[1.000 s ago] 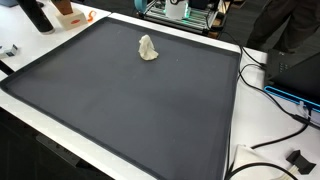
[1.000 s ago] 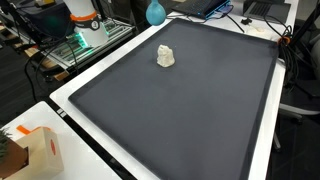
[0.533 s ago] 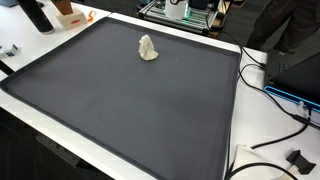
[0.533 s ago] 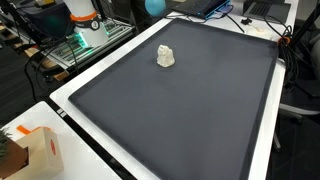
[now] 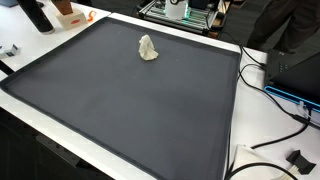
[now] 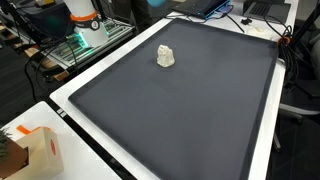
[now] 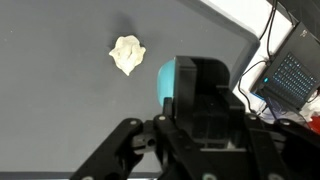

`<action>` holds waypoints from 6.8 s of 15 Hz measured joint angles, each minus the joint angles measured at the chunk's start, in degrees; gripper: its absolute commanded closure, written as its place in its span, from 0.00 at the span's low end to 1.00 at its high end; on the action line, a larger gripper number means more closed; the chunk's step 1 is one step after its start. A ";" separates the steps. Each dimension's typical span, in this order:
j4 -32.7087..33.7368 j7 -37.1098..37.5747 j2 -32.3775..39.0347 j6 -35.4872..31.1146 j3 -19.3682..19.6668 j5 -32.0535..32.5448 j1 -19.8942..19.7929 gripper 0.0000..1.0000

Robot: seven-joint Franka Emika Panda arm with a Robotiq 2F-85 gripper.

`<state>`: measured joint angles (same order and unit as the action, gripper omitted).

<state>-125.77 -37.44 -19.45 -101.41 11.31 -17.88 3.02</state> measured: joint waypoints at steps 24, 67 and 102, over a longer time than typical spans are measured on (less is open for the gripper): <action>0.07 -5.73 2.51 -0.02 1.44 -2.39 -1.16 0.75; 1.54 -31.29 38.59 12.36 4.46 -39.42 -20.33 0.75; 12.73 -13.11 49.90 7.55 1.17 -35.44 -19.50 0.75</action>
<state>-113.04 -50.55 30.45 -93.86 12.48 -53.31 -16.48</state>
